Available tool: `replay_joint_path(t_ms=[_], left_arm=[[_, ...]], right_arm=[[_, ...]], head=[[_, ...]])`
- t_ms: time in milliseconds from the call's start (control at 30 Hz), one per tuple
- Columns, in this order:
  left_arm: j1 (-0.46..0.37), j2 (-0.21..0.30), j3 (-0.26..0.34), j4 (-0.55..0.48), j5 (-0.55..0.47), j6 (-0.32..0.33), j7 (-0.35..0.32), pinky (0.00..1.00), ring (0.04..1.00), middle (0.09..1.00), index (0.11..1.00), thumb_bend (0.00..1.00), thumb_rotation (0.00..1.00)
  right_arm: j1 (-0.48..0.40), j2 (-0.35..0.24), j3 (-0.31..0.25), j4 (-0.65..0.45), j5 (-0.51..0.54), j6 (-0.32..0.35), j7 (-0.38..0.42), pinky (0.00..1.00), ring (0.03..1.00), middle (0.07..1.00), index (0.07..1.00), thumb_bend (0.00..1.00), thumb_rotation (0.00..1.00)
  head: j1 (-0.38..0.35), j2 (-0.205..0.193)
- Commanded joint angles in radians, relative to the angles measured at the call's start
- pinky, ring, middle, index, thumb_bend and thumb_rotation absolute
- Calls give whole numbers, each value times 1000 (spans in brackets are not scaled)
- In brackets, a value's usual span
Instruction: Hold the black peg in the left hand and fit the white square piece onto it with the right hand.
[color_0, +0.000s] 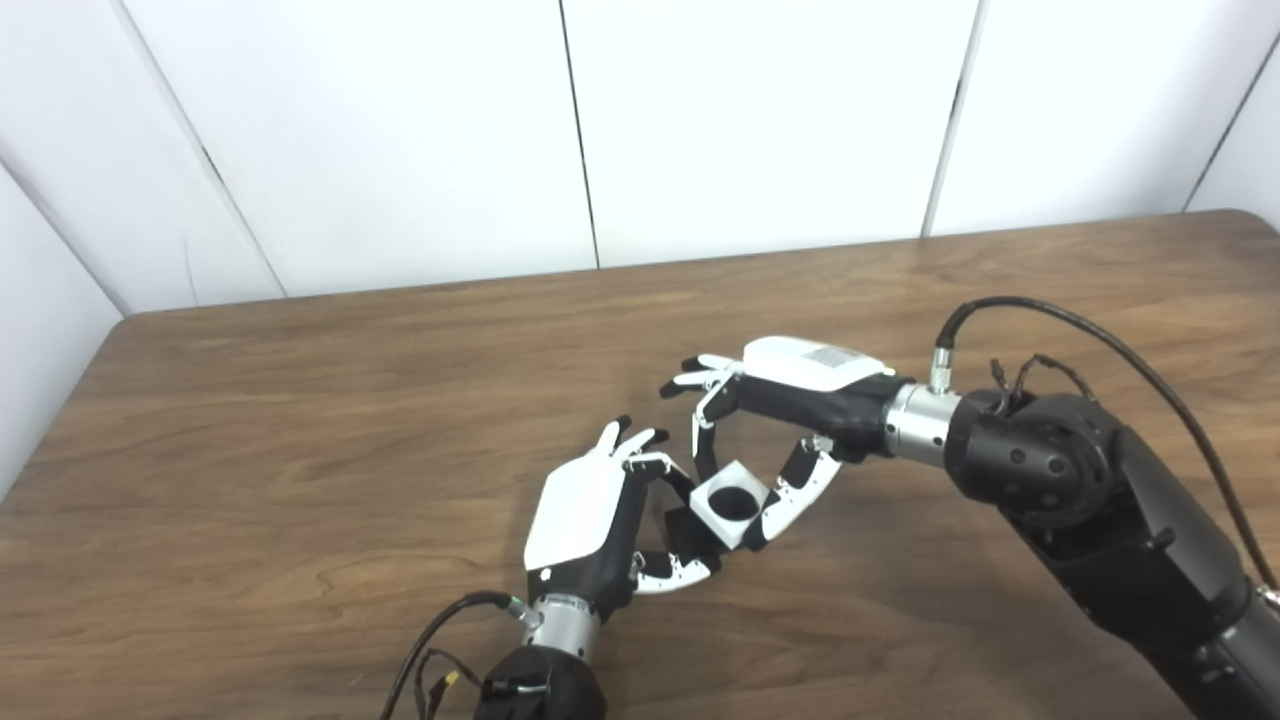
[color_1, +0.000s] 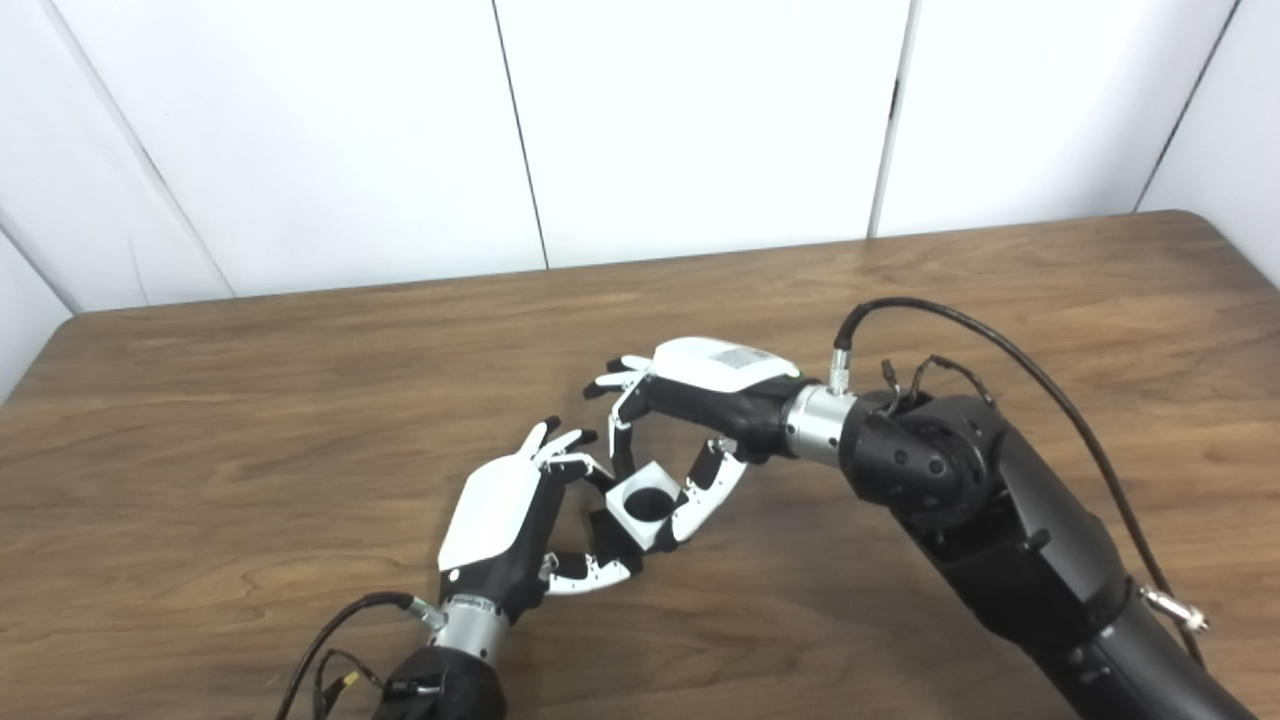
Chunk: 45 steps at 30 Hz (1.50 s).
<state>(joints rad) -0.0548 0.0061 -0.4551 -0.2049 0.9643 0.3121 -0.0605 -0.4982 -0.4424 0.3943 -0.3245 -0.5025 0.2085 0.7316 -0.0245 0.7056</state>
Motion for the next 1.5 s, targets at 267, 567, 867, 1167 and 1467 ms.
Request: replay_joint_path(t_ms=[267, 567, 867, 1167, 1467], left_arm=[[-16, 1, -11, 0, 27, 8, -20, 914, 988, 889, 490, 506, 79], [-10, -1, -10, 0, 23, 8, -15, 913, 988, 890, 490, 507, 77], [-6, -2, -7, -2, 15, 8, -11, 923, 991, 895, 490, 506, 77], [-5, 3, -8, -5, 17, 13, -10, 919, 986, 886, 490, 507, 77], [-3, 1, -5, -12, 3, 10, -11, 928, 991, 892, 489, 507, 75]], right_arm=[[-23, 17, 2, 25, -18, -53, -48, 934, 1000, 930, 492, 513, 140], [-36, 22, -9, 41, -9, -51, -52, 930, 1000, 931, 492, 514, 140], [-43, 17, -23, 56, 0, -40, -52, 931, 1000, 935, 491, 514, 140], [-46, 9, -39, 67, 5, -47, -56, 922, 1000, 931, 491, 514, 140], [-34, 4, -43, 83, 9, -57, -63, 906, 1000, 933, 492, 516, 140]], head=[[0, 0], [1, -2], [2, 0], [0, 4], [4, 9]])
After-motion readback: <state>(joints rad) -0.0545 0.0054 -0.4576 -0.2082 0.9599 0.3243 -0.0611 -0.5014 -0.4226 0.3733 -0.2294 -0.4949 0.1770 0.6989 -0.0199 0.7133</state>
